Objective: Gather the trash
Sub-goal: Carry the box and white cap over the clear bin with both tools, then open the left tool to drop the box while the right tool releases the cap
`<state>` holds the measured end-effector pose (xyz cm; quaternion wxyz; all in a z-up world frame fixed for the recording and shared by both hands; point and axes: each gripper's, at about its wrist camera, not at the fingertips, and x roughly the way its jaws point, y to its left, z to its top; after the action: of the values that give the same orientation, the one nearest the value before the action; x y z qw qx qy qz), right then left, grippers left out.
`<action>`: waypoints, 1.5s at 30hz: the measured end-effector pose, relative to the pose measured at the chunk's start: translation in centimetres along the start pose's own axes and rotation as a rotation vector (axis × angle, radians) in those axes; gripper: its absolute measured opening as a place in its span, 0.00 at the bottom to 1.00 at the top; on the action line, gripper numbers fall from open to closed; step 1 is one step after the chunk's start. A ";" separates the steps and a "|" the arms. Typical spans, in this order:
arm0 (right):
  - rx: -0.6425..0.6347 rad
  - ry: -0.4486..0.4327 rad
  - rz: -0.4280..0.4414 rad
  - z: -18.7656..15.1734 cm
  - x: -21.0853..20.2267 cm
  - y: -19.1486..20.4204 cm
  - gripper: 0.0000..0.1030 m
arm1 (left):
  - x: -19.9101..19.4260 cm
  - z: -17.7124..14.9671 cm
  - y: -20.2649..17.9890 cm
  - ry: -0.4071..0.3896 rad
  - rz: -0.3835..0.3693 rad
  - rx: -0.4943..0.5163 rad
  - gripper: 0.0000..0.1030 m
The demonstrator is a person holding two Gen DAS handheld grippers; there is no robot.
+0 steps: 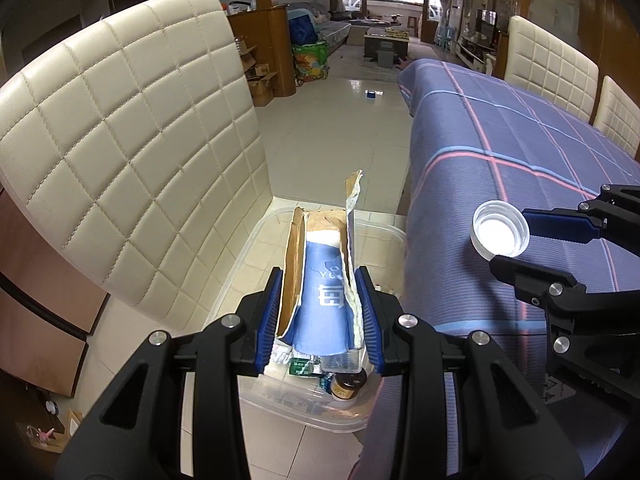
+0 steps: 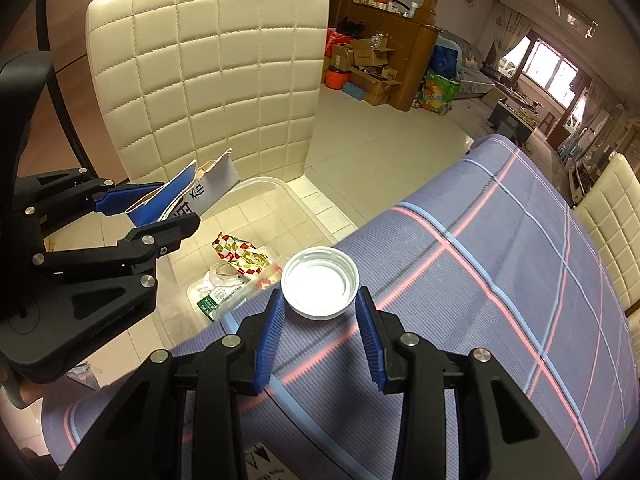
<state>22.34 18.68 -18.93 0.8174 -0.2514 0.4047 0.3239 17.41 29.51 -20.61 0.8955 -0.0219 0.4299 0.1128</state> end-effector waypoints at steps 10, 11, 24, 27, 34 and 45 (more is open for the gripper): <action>-0.030 0.010 0.017 1.4 1.6 1.1 0.35 | 1.2 0.1 2.1 0.010 0.028 -0.038 0.36; -0.032 0.013 0.019 1.6 1.8 1.2 0.35 | 1.3 0.1 2.3 0.011 0.030 -0.041 0.36; -0.056 0.025 0.036 3.5 3.9 2.4 0.35 | 2.9 0.2 4.2 0.024 0.053 -0.072 0.36; -0.059 0.029 0.038 3.7 4.3 2.5 0.35 | 3.3 0.3 4.4 0.027 0.056 -0.077 0.36; -0.064 0.036 0.042 4.3 5.1 2.7 0.35 | 4.1 0.6 5.1 0.031 0.060 -0.088 0.36; -0.065 0.047 0.038 4.1 5.9 2.7 0.35 | 5.2 0.6 5.2 0.051 0.068 -0.088 0.37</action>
<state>25.14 25.17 -21.92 0.7928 -0.2779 0.4175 0.3463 19.87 35.63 -23.99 0.8781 -0.0494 0.4477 0.1612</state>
